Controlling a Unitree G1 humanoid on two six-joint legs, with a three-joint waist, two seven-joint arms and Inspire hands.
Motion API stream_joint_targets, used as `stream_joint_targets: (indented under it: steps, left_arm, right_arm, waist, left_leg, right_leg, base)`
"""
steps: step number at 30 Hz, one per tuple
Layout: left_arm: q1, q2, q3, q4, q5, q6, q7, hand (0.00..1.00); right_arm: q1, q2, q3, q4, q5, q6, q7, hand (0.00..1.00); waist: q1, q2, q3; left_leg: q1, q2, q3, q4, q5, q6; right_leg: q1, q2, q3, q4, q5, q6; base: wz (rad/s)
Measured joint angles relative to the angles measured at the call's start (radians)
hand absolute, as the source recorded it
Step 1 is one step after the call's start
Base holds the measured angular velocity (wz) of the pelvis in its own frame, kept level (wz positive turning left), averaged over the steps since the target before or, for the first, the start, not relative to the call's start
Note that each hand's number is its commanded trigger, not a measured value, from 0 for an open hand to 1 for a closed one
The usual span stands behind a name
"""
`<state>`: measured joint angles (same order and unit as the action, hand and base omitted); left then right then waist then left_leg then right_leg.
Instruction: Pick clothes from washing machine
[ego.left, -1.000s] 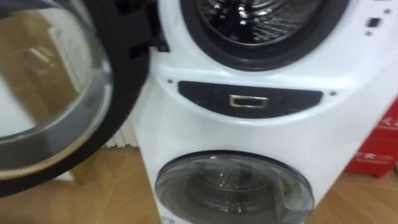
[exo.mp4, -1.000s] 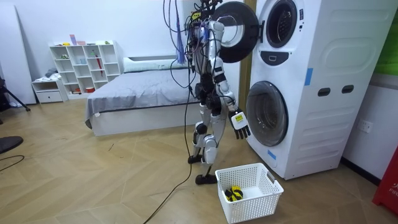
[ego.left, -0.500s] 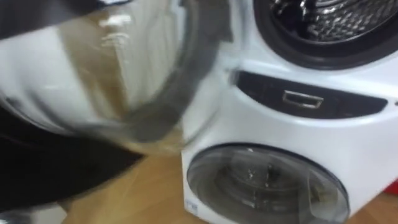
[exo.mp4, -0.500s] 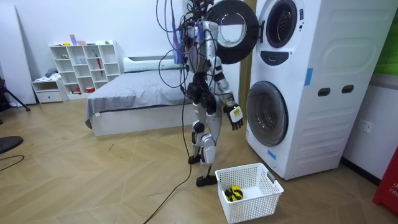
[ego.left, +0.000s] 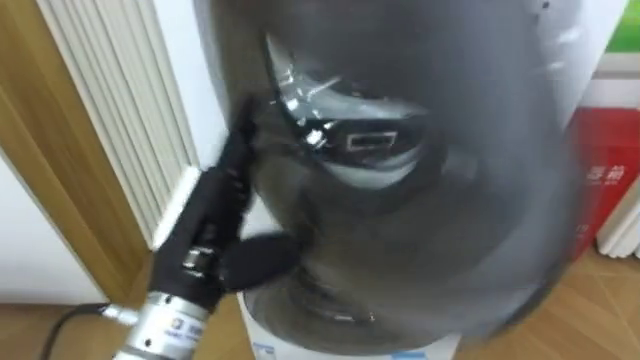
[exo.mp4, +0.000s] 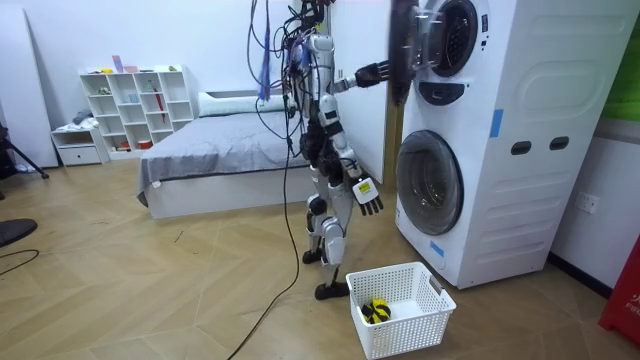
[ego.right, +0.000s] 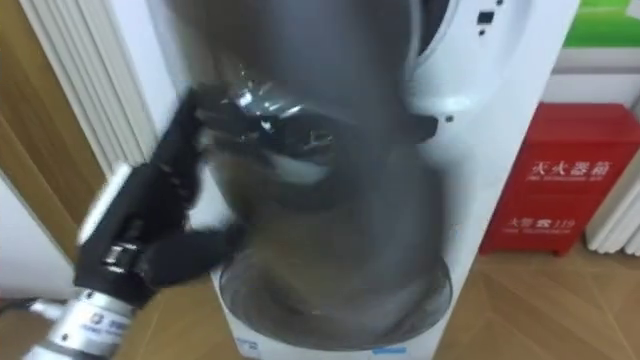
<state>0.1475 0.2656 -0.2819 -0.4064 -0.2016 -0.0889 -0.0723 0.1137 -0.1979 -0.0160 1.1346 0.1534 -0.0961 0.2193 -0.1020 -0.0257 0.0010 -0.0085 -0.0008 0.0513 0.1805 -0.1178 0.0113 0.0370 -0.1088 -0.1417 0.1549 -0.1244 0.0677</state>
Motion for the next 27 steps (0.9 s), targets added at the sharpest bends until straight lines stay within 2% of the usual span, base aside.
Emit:
stream_joint_targets:
  steps: [3,6,9,10,13,16,19,20,21,23,24,25,27]
  left_arm:
    - [0.0,0.002,-0.046,0.044,0.0,0.0,-0.03,0.0]
    - [-0.001,0.004,-0.067,0.078,-0.001,0.0,-0.051,0.0]
    - [-0.001,0.023,-0.084,0.102,0.003,-0.001,-0.056,0.0]
    - [-0.008,0.027,-0.087,0.123,0.025,-0.003,-0.06,0.0]
    - [-0.047,0.017,-0.091,0.254,0.059,-0.005,-0.061,0.0]
    - [-0.048,0.016,-0.085,0.415,0.081,-0.004,-0.053,0.0]
    - [-0.044,0.007,-0.075,0.635,0.136,-0.008,-0.028,0.0]
    - [-0.047,-0.004,-0.062,0.759,0.168,-0.019,-0.006,0.0]
    - [-0.047,-0.012,-0.052,0.825,0.179,-0.021,0.006,0.0]
    - [-0.041,-0.036,-0.004,1.074,0.225,-0.024,0.058,0.0]
    - [-0.038,-0.039,0.01,1.127,0.239,-0.025,0.07,0.0]
    - [-0.033,-0.041,0.037,1.226,0.259,-0.027,0.096,0.0]
    - [-0.011,-0.055,0.129,1.375,0.276,-0.028,0.16,0.0]
  right_arm:
    - [-0.02,0.001,0.039,-0.006,0.001,0.0,-0.012,0.0]
    - [-0.028,0.0,0.055,-0.013,0.003,0.0,-0.017,0.0]
    - [-0.055,0.003,0.074,-0.011,0.008,-0.001,-0.016,0.0]
    - [-0.061,0.003,0.074,-0.009,0.013,-0.005,-0.014,0.0]
    - [-0.052,0.005,0.074,-0.004,0.039,-0.012,-0.022,0.0]
    - [-0.043,0.006,0.083,-0.013,0.04,-0.011,-0.019,0.0]
    - [-0.023,0.007,0.083,-0.006,0.066,0.003,-0.021,0.0]
    - [-0.02,0.01,0.083,0.003,0.073,0.005,-0.022,0.0]
    - [-0.018,0.01,0.082,0.003,0.074,0.008,-0.023,0.0]
    - [-0.012,0.01,0.071,0.007,0.08,0.011,-0.018,0.0]
    - [-0.01,0.01,0.07,0.007,0.085,0.011,-0.019,0.0]
    - [-0.009,0.012,0.07,0.012,0.098,0.012,-0.018,0.0]
    - [-0.001,0.026,0.054,0.045,0.127,0.012,-0.018,0.0]
  waist:
    - [-0.005,-0.006,0.0033]
    - [-0.006,-0.011,0.007]
    - [-0.008,-0.016,0.0157]
    - [-0.01,-0.019,0.0187]
    - [-0.005,-0.014,0.0207]
    - [-0.003,-0.005,0.0187]
    - [0.002,-0.002,0.019]
    - [0.003,0.0,0.0185]
    - [0.003,0.001,0.0172]
    - [0.002,0.002,0.0169]
    - [0.002,0.004,0.0163]
    - [0.002,0.004,0.0165]
    - [0.019,-0.001,0.0135]
  left_leg:
    - [0.004,0.01,0.003,-0.005,-0.007,-0.01]
    - [0.009,0.015,0.005,-0.013,-0.01,-0.016]
    - [0.011,0.025,0.018,-0.015,-0.018,-0.025]
    - [0.011,0.027,0.019,-0.015,-0.019,-0.027]
    - [0.016,0.03,0.037,-0.015,-0.021,-0.029]
    - [0.03,0.032,0.061,-0.018,-0.021,-0.029]
    - [0.063,0.039,0.089,-0.031,-0.022,-0.03]
    - [0.074,0.044,0.101,-0.033,-0.026,-0.038]
    - [0.077,0.046,0.108,-0.033,-0.029,-0.041]
    - [0.091,0.054,0.116,-0.037,-0.043,-0.049]
    - [0.091,0.059,0.114,-0.037,-0.051,-0.053]
    - [0.091,0.066,0.111,-0.037,-0.063,-0.052]
    - [0.1,0.073,0.124,-0.037,-0.068,-0.056]
  right_leg:
    - [0.0,0.01,0.003,0.0,-0.004,-0.017]
    - [0.0,0.015,0.004,0.002,-0.009,-0.022]
    - [-0.001,0.023,0.006,-0.003,-0.016,-0.029]
    - [-0.001,0.025,0.006,-0.004,-0.018,-0.031]
    - [0.0,0.027,0.011,-0.003,-0.019,-0.03]
    - [0.002,0.029,0.027,-0.003,-0.02,-0.03]
    - [0.017,0.035,0.031,-0.004,-0.02,-0.03]
    - [0.02,0.039,0.031,-0.004,-0.02,-0.03]
    - [0.021,0.041,0.031,-0.004,-0.021,-0.032]
    - [0.022,0.05,0.044,-0.005,-0.027,-0.04]
    - [0.02,0.055,0.044,-0.005,-0.028,-0.042]
    - [0.016,0.063,0.045,-0.004,-0.031,-0.046]
    - [0.018,0.069,0.054,-0.004,-0.031,-0.047]
  base:
    - [-0.05]
    - [-0.03]
    - [-0.1]
    - [0.0]
    - [-0.08]
    - [-0.27]
    - [-0.29]
    - [-0.23]
    - [-0.28]
    - [-0.27]
    - [-0.17]
    - [-0.11]
    - [-0.14]
